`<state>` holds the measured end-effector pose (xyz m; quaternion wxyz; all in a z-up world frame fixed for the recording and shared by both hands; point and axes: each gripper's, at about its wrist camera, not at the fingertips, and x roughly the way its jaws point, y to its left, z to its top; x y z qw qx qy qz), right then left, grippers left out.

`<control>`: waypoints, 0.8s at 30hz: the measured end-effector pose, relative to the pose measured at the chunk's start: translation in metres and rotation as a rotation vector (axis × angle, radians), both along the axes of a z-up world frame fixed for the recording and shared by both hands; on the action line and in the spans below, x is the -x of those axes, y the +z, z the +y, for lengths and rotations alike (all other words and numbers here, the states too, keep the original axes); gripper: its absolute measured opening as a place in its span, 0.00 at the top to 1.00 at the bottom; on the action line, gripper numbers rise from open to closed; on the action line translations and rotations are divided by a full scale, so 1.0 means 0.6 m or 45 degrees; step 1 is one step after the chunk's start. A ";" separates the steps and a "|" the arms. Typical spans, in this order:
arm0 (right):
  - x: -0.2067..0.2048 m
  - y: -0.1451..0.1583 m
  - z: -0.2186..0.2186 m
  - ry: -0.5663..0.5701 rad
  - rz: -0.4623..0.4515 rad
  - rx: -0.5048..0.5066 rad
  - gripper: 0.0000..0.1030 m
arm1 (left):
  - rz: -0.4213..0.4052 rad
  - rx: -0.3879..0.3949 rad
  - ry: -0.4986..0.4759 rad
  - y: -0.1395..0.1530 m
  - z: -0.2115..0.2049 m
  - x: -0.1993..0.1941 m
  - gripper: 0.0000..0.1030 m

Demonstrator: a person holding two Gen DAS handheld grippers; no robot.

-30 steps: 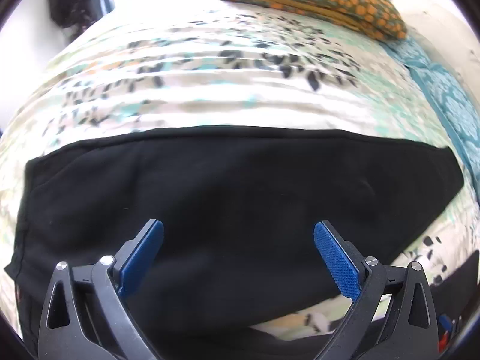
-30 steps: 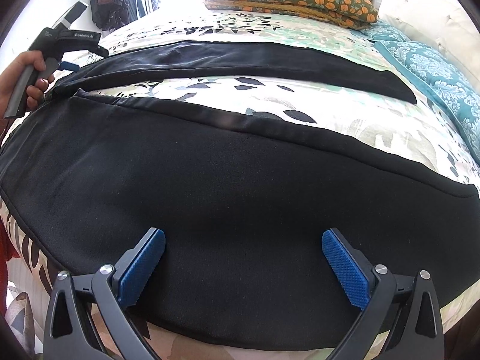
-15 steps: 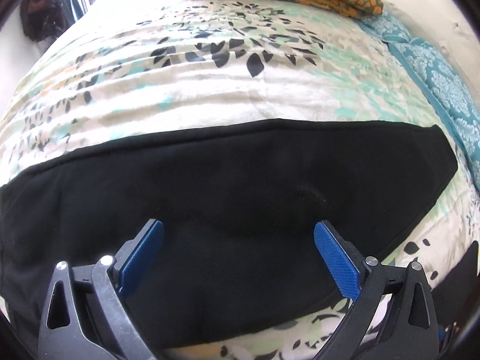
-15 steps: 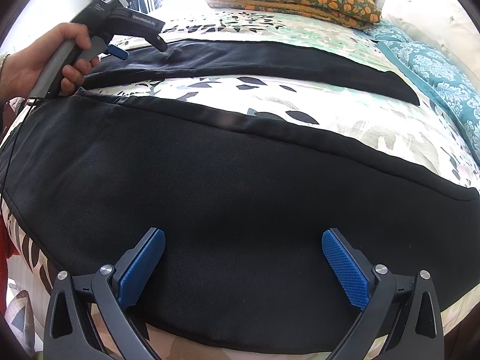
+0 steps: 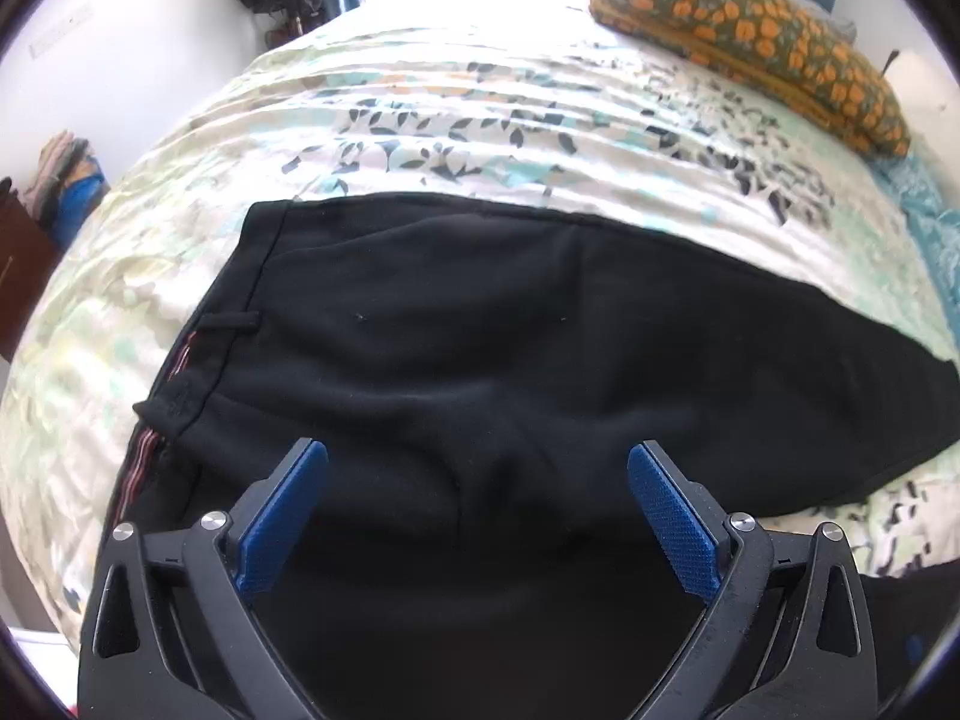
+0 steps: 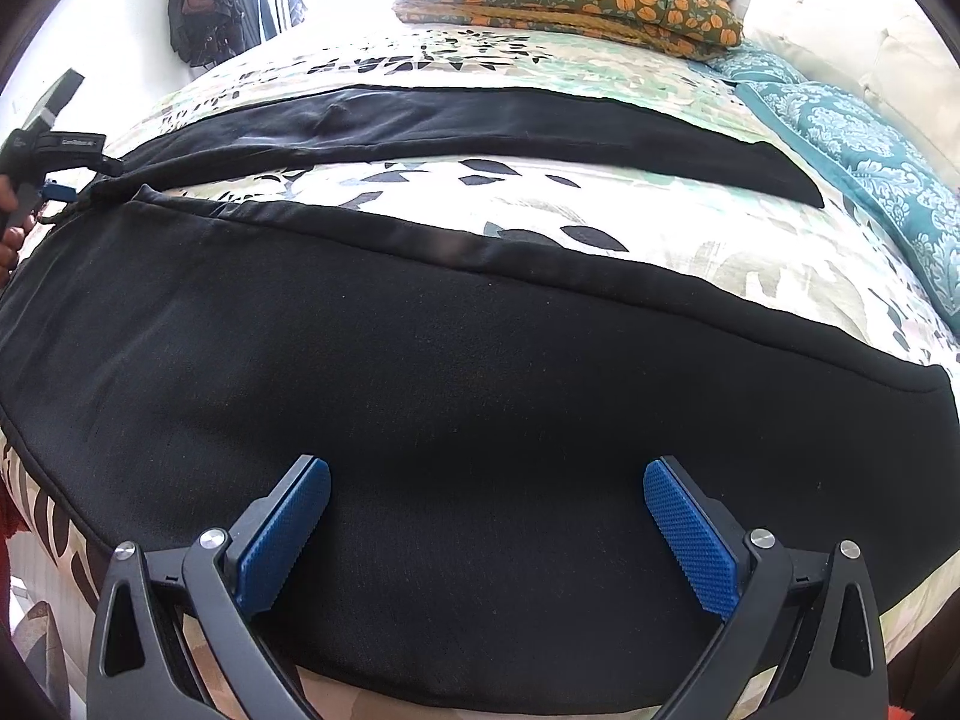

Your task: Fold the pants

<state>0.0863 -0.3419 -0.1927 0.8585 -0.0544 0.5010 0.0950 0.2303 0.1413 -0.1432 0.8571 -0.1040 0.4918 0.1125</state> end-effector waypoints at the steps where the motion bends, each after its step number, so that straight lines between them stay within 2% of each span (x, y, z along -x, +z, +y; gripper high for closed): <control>1: 0.000 0.001 0.000 0.002 0.001 0.001 0.00 | -0.041 0.051 -0.029 0.015 -0.009 0.024 0.02; 3: -0.003 0.007 -0.002 0.006 0.019 -0.006 0.00 | -0.092 0.084 -0.117 0.036 -0.044 0.070 0.02; 5: -0.003 0.018 -0.006 -0.017 0.026 -0.019 0.00 | -0.107 0.075 -0.226 0.042 -0.091 0.118 0.02; 8: 0.010 0.046 -0.011 -0.079 -0.036 -0.058 0.00 | -0.091 0.055 -0.350 0.019 -0.160 0.177 0.02; 10: 0.017 0.060 -0.005 -0.119 -0.044 -0.079 0.00 | -0.048 0.040 -0.423 -0.011 -0.205 0.191 0.02; 15: 0.030 0.044 0.020 -0.191 0.007 0.074 0.00 | 0.055 0.014 -0.423 -0.080 -0.255 0.208 0.02; 16: 0.030 0.037 0.018 -0.193 0.021 0.080 0.00 | 0.059 -0.027 -0.433 -0.088 -0.260 0.213 0.02; 18: 0.029 0.023 0.011 -0.191 0.050 0.077 0.00 | 0.048 -0.108 -0.482 -0.095 -0.268 0.218 0.01; 24: 0.030 0.014 0.008 -0.182 0.034 0.067 0.00 | 0.058 -0.098 -0.498 -0.098 -0.263 0.219 0.00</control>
